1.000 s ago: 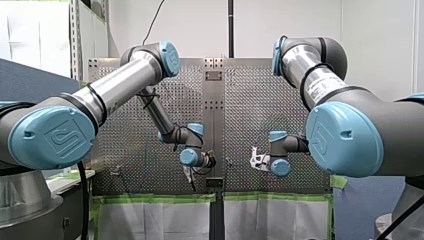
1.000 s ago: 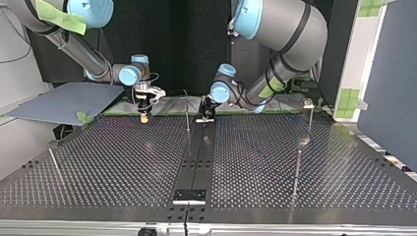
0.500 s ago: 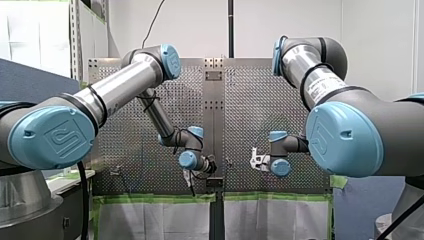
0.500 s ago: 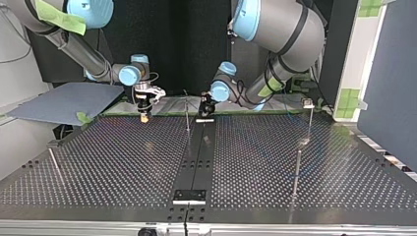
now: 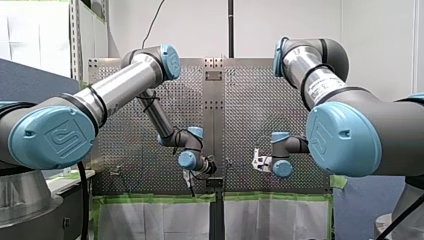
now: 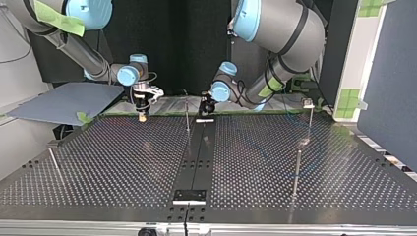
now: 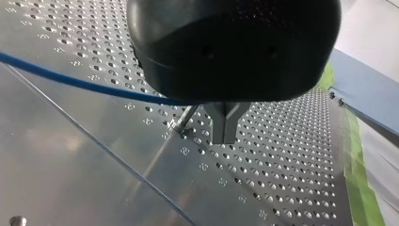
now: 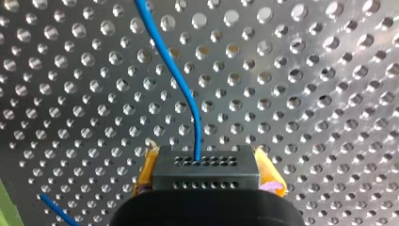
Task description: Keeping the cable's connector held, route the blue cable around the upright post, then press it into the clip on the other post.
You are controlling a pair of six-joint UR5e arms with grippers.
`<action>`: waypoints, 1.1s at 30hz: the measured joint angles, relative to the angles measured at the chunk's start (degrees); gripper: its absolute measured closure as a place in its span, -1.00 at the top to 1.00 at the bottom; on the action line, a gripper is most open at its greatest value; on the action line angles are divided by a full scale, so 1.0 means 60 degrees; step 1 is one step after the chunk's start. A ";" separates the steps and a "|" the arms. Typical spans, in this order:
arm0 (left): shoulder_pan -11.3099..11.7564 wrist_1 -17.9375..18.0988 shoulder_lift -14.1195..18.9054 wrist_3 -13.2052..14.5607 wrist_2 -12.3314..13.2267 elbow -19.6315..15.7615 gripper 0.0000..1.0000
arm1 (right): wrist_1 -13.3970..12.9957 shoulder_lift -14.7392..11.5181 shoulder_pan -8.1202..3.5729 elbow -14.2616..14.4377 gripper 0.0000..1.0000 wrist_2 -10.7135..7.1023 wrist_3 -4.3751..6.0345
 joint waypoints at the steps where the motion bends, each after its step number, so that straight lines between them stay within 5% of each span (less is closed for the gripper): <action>1: 0.0008 0.0013 0.0000 -0.0001 0.0018 0.0000 -1.00 | 0.0010 0.0003 -0.0016 0.0000 -1.00 0.0010 0.0003; 20: 0.0264 0.0349 0.0016 0.0038 0.0017 0.0068 -1.00 | -0.0003 0.0039 -0.0113 0.0002 -1.00 0.0056 0.0073; 22: 0.0277 0.0532 0.0016 0.0142 -0.0038 0.0070 -0.72 | -0.0004 0.0046 -0.0125 0.0001 -1.00 0.0056 0.0071; 29: 0.0293 0.0985 0.0018 0.0328 0.0008 0.0073 -0.43 | -0.0005 0.0061 -0.0137 0.0001 -1.00 0.0057 0.0041; 32: 0.0279 0.0929 0.0016 0.0394 -0.0065 0.0072 -0.16 | -0.0005 0.0065 -0.0138 0.0001 -1.00 0.0052 0.0045; 33: 0.0272 0.0886 0.0016 0.0440 -0.0097 0.0072 0.15 | -0.0006 0.0065 -0.0138 0.0001 -1.00 0.0049 0.0046</action>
